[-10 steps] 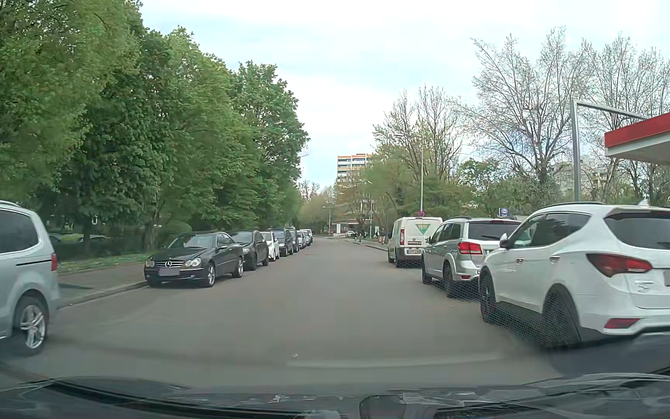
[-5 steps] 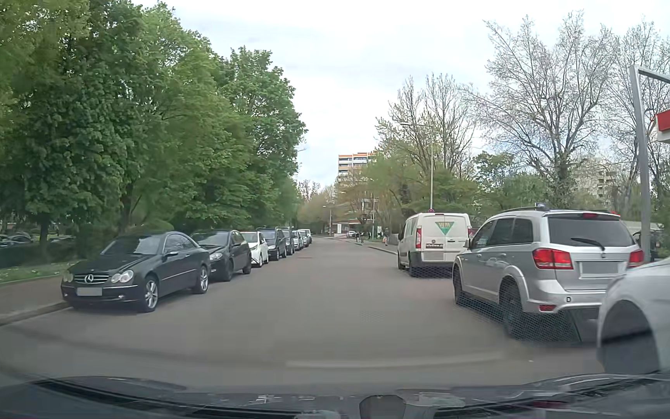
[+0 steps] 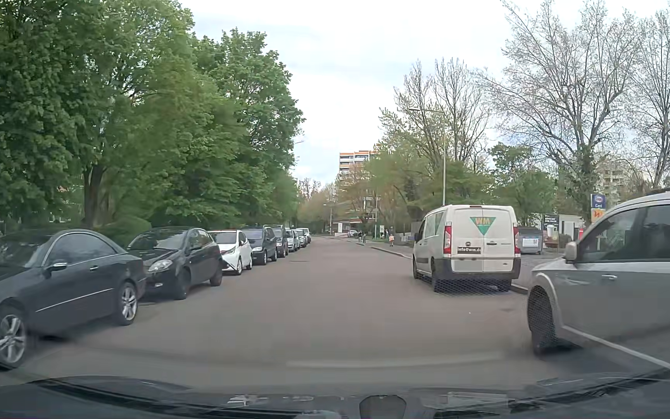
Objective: Follow the waypoints while adhering to traffic rules and regulations
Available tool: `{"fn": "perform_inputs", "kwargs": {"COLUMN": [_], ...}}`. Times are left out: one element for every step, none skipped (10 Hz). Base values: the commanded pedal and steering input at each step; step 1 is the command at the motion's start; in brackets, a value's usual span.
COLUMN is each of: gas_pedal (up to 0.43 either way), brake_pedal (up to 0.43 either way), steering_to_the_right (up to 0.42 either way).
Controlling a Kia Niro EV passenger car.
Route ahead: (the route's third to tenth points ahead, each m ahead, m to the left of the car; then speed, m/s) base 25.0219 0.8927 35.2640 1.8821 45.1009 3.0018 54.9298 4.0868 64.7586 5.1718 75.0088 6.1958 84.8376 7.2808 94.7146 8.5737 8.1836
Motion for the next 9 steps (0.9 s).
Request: {"fn": "perform_inputs", "kwargs": {"gas_pedal": [0.059, 0.059, 0.059, 0.059, 0.059, 0.059, 0.059, 0.059, 0.059], "brake_pedal": [0.0, 0.0, 0.0, 0.0, 0.0, 0.0, 0.0, 0.0, 0.0], "steering_to_the_right": [-0.001, -0.001, 0.0, 0.0, 0.0, 0.002, 0.005, 0.007, 0.011]}}
